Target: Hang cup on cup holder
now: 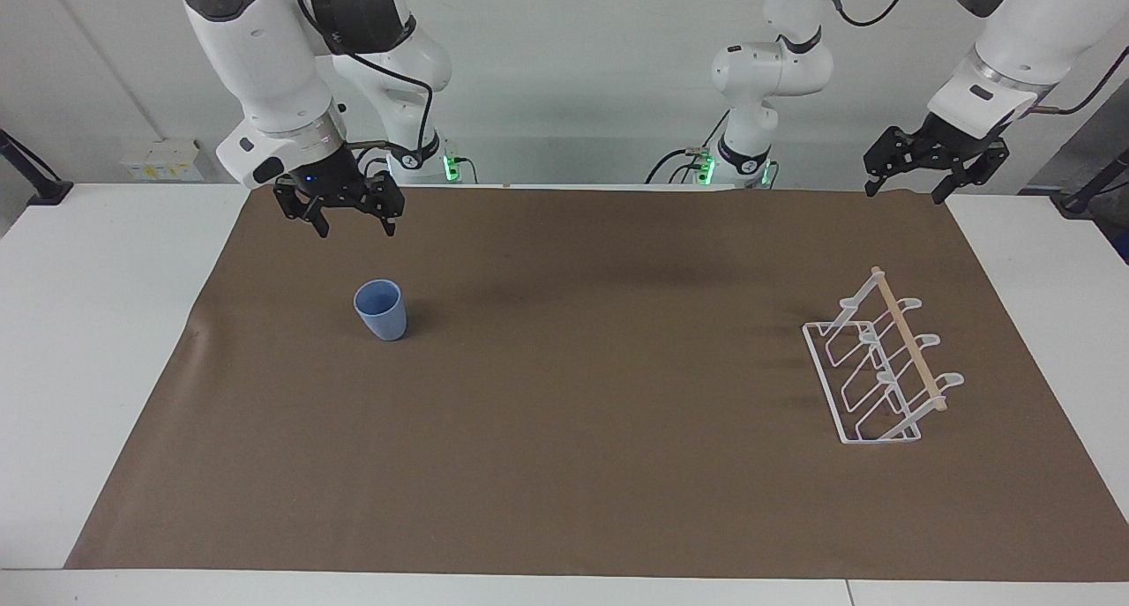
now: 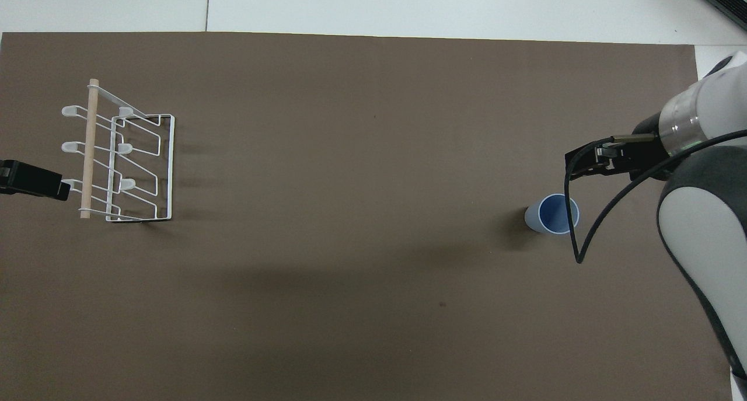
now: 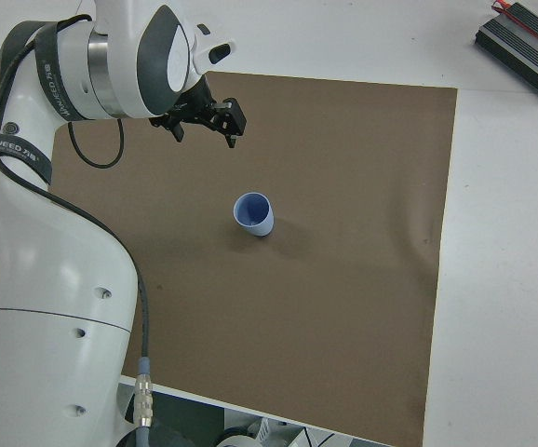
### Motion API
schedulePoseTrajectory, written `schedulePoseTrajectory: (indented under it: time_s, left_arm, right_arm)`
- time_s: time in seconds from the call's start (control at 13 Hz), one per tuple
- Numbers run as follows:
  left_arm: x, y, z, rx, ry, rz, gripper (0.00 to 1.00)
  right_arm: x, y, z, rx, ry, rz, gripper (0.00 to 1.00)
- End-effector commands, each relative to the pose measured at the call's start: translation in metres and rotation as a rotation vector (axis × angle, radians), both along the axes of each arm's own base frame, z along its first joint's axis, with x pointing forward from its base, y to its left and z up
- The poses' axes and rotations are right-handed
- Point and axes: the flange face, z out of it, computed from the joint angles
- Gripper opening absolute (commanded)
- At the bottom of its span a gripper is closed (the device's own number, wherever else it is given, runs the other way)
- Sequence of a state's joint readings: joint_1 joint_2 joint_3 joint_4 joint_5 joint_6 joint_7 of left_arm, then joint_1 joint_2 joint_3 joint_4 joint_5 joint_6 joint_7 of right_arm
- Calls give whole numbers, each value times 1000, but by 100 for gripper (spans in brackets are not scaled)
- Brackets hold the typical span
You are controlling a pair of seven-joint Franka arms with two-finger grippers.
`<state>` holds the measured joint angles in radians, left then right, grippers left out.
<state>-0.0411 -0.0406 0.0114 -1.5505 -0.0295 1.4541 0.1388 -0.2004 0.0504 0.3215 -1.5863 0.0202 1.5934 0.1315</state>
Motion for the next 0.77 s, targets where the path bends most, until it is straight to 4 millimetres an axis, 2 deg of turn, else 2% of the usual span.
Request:
schedulePoseTrajectory:
  time_s: [0.0, 0.69]
  left_arm:
    - [-7, 1, 2, 14, -6, -8, 100]
    - [-7, -2, 3, 15, -11, -19, 100]
  right_arm:
    - [-5, -1, -2, 20, -7, 0, 100]
    - [-6, -1, -3, 19, -5, 0, 100]
